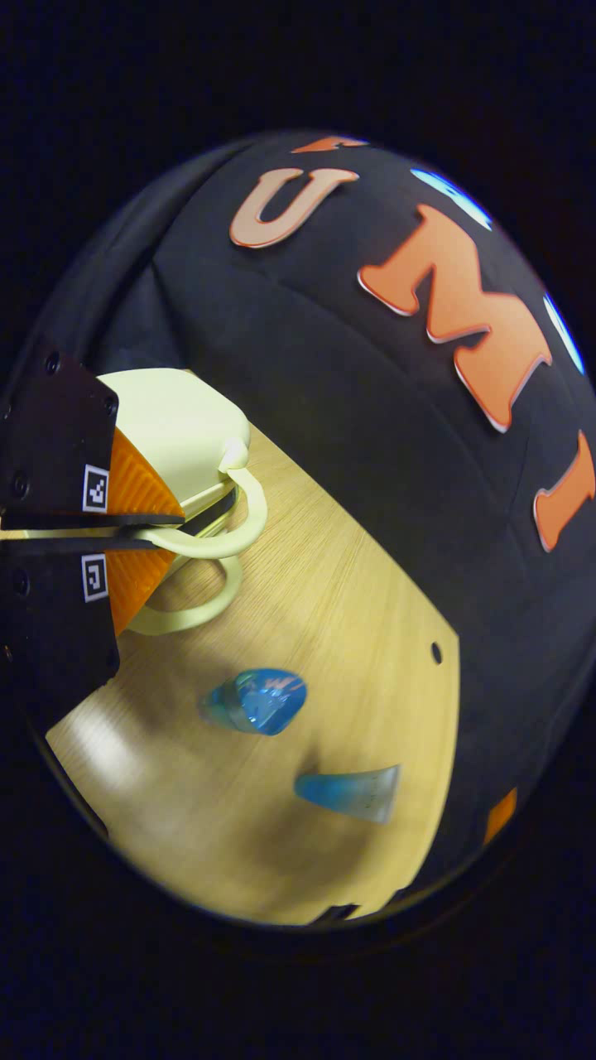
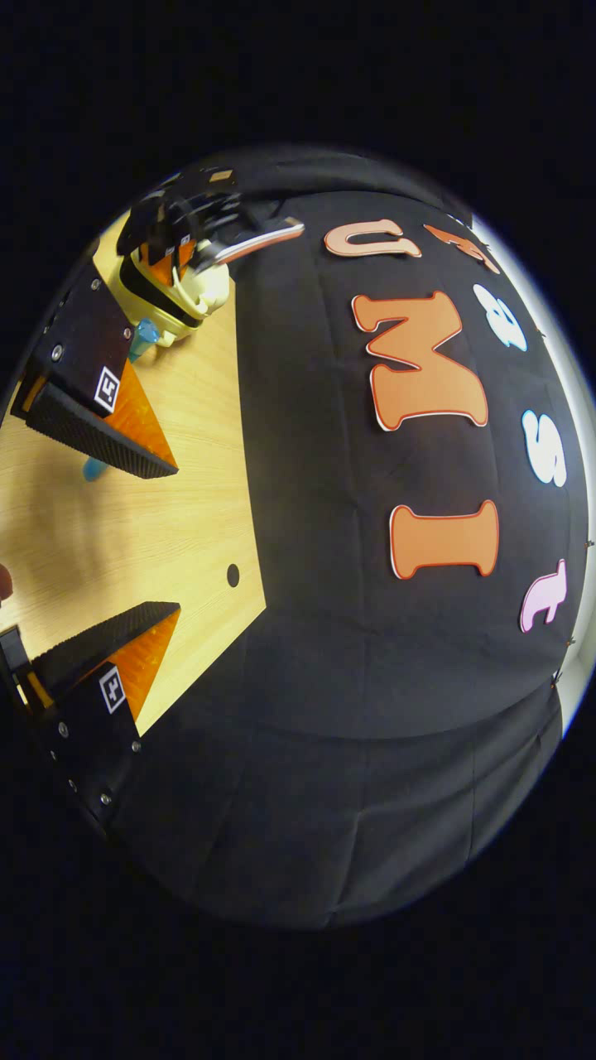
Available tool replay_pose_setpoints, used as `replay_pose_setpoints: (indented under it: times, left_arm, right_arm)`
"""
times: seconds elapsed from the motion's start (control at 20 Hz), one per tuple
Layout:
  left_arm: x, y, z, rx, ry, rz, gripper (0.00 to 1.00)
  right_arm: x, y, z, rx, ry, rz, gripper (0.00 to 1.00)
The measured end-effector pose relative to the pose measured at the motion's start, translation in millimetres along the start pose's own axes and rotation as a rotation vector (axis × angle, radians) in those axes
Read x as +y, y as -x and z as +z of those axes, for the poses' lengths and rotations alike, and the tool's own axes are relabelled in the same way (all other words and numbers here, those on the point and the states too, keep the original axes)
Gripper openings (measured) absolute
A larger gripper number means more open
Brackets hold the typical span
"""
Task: First open the suitcase, pack the skin care products into it, and then close the suitcase.
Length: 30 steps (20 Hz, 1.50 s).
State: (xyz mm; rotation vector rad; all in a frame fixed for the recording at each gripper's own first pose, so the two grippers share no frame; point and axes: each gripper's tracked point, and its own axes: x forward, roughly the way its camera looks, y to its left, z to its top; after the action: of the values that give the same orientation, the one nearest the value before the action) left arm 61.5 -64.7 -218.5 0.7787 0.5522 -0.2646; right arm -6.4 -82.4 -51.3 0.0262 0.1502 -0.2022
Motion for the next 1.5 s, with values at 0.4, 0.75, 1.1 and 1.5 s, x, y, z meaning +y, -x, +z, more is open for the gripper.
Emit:
replay_pose_setpoints:
  times: [0.4,0.75,1.1,1.5]
  left_arm:
    - [59,23,12,-0.158,0.327,-0.077,0.04]
    - [163,46,-50,-0.253,0.58,-0.132,0.03]
    - [247,28,-185,-0.207,0.783,-0.067,0.02]
    - [259,-30,-331,-0.064,0.978,-0.079,0.03]
  right_arm:
    - [80,22,33,-0.072,-0.053,0.005,0.95]
    - [148,63,39,-0.113,-0.041,-0.016,0.95]
    - [202,71,43,-0.089,-0.068,0.049,0.95]
    - [226,74,31,-0.046,-0.029,0.064,0.95]
